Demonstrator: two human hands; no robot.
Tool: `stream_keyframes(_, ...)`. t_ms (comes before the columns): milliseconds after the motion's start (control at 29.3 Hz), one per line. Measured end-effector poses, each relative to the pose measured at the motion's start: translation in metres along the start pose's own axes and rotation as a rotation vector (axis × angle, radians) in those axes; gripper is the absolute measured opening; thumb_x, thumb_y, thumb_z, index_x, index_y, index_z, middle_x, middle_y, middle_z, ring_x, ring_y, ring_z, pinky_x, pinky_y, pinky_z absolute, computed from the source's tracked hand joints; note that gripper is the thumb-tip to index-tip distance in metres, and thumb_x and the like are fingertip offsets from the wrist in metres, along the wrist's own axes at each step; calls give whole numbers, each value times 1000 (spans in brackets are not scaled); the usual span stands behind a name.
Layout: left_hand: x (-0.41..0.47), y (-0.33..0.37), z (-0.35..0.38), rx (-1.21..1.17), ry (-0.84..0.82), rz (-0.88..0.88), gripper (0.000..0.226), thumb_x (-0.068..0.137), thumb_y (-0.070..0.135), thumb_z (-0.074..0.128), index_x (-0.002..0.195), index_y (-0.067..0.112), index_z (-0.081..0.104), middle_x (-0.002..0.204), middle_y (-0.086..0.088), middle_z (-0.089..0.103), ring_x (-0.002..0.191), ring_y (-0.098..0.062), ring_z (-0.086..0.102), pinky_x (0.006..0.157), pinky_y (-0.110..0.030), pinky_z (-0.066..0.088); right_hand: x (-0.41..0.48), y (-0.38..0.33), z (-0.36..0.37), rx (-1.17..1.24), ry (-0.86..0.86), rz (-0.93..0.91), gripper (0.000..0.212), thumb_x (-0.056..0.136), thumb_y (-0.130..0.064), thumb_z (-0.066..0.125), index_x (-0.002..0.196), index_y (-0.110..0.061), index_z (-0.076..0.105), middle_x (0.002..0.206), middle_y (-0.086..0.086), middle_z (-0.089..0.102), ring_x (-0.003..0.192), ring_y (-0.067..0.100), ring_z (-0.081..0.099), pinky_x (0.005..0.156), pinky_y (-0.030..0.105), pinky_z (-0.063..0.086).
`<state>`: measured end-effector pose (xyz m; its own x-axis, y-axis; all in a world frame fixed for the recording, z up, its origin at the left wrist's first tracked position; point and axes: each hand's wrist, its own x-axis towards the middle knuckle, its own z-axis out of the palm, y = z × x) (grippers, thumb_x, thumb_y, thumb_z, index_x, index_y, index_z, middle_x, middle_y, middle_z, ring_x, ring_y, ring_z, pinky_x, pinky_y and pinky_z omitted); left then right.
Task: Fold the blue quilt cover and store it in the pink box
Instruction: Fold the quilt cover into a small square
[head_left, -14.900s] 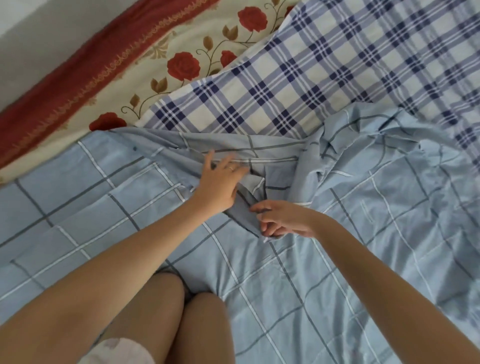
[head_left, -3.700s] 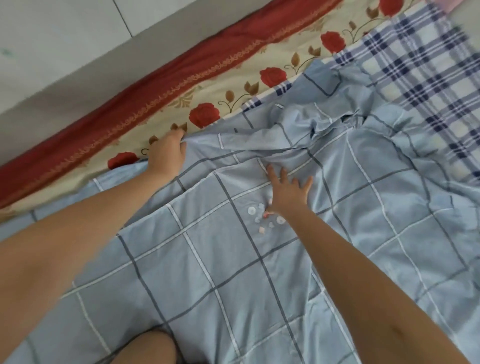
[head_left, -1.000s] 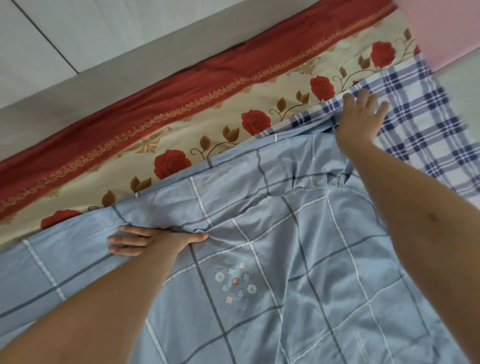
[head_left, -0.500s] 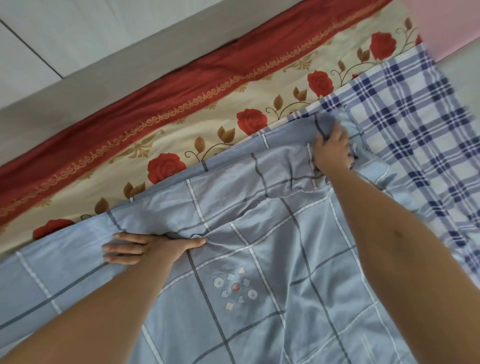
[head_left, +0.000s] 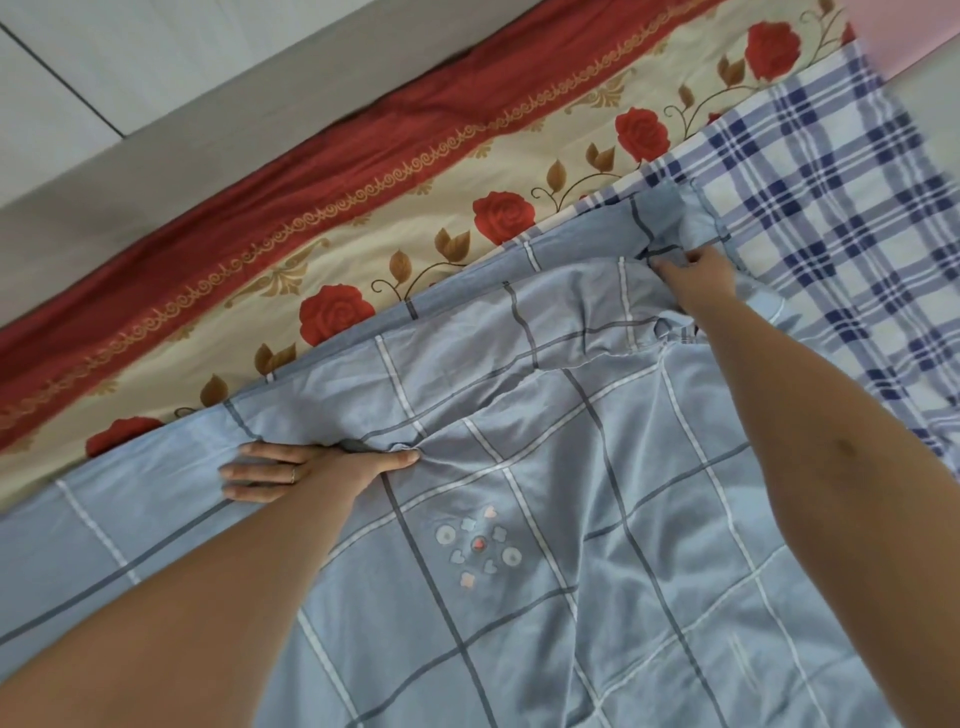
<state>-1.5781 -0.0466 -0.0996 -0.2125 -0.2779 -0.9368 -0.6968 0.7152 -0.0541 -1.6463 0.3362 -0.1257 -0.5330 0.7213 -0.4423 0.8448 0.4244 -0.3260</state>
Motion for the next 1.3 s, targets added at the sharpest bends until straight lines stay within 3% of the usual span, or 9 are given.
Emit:
stream_keyframes(273,9,2,5,-101,44,2,133,69,41,80,142,-6,-20,155,-21,-13,144,-37,-9,115,-45,-2,4,-22,-20,202,130,133,29,97,-8,44,122,1,56,124,18,59,112,30,57,86,31,47)
stream_keyframes(342,25,-3,10,-102,68,-74,160,41,58,89,145,2,-20,155,-19,-13,144,-38,-7,117,-50,3,10,-23,-15,372,99,161,32,99,-9,40,126,3,52,127,17,57,112,25,57,75,18,46)
stream_keyframes(410,55,-14,15,-87,71,-103,185,4,74,82,150,12,-13,157,-14,-8,144,-37,4,115,-55,17,12,-20,-9,453,44,128,42,100,-20,33,134,1,46,109,11,60,86,13,56,57,15,38)
stream_keyframes(513,194,-55,51,-154,121,-91,178,3,78,79,151,25,-4,157,-7,8,142,-37,15,110,-55,28,15,-9,-10,389,-23,194,39,95,-14,34,133,-7,42,71,1,40,56,11,36,43,19,35)
stream_keyframes(615,150,-40,38,-134,187,-93,176,5,79,78,150,29,-9,157,-11,10,143,-41,12,110,-56,27,8,-2,-16,295,-96,114,19,92,-4,43,108,-13,48,75,7,48,49,15,45,33,15,40)
stream_keyframes(752,6,-3,4,-143,10,-13,132,68,42,82,144,-5,-15,156,-20,-5,144,-37,0,116,-45,6,7,4,-27,219,103,88,22,98,-9,43,105,-11,64,95,11,62,61,24,68,48,28,56)
stream_keyframes(991,19,-3,9,-103,65,20,149,51,54,88,147,-2,-12,156,-16,0,144,-36,4,117,-45,10,3,-4,-4,218,204,225,47,99,-13,45,142,-1,33,150,15,33,138,25,34,112,30,29)
stream_keyframes(1196,23,-7,8,-90,-18,30,159,25,60,81,150,4,2,158,-14,9,143,-36,14,116,-47,18,-79,-15,47,-431,279,-785,46,89,-17,40,136,-15,42,141,10,41,130,29,39,107,43,28)
stream_keyframes(1298,12,-2,4,-62,12,4,136,59,50,84,148,-2,-5,156,-18,-2,144,-37,3,116,-47,10,-81,-10,46,-552,16,-721,60,81,-12,55,138,-15,36,137,10,43,122,32,46,100,43,38)
